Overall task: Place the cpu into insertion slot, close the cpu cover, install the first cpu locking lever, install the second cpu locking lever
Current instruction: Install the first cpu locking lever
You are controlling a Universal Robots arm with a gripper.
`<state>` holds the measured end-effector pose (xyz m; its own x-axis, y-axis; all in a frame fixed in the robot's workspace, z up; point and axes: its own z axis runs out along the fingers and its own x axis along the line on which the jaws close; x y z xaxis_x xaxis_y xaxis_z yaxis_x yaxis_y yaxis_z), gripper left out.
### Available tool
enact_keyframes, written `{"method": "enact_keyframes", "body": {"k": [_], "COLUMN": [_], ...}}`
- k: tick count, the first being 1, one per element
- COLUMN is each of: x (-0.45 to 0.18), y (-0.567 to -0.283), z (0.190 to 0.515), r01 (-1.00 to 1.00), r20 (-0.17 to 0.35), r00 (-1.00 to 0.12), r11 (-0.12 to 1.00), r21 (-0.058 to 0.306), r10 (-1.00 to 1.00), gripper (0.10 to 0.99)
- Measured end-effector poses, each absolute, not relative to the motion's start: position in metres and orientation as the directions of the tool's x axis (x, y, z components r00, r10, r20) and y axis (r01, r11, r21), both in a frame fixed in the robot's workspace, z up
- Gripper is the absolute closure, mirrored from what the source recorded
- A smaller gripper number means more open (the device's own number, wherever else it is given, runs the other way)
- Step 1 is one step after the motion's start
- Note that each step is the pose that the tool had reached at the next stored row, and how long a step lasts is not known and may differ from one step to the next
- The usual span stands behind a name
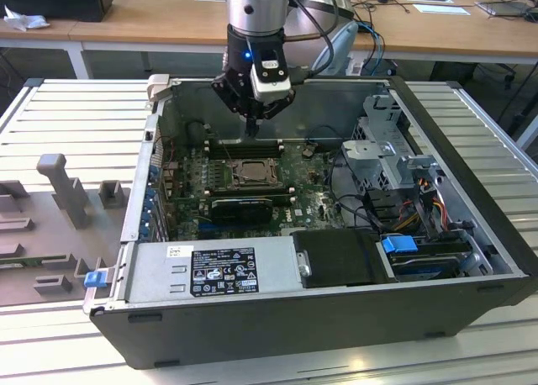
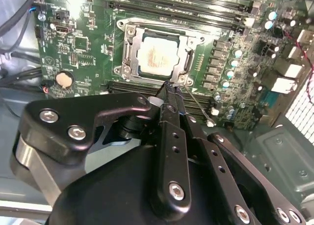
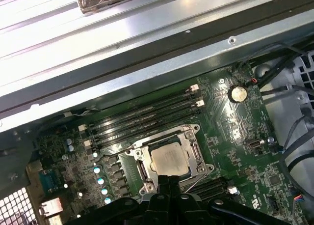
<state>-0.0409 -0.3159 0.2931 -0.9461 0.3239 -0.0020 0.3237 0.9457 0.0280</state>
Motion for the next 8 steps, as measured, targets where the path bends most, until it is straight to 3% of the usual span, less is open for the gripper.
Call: {"method": "enact_keyframes", "body": {"k": [8], "x": [-0.0409], "y": [-0.3159], "z": [0.2931], "r01": [0.201], "r20": [-0.002], "r00": [-0.980], "r11": [0.979], "r21": [0.027], "r10": [0.201], "gripper": [0.980]}}
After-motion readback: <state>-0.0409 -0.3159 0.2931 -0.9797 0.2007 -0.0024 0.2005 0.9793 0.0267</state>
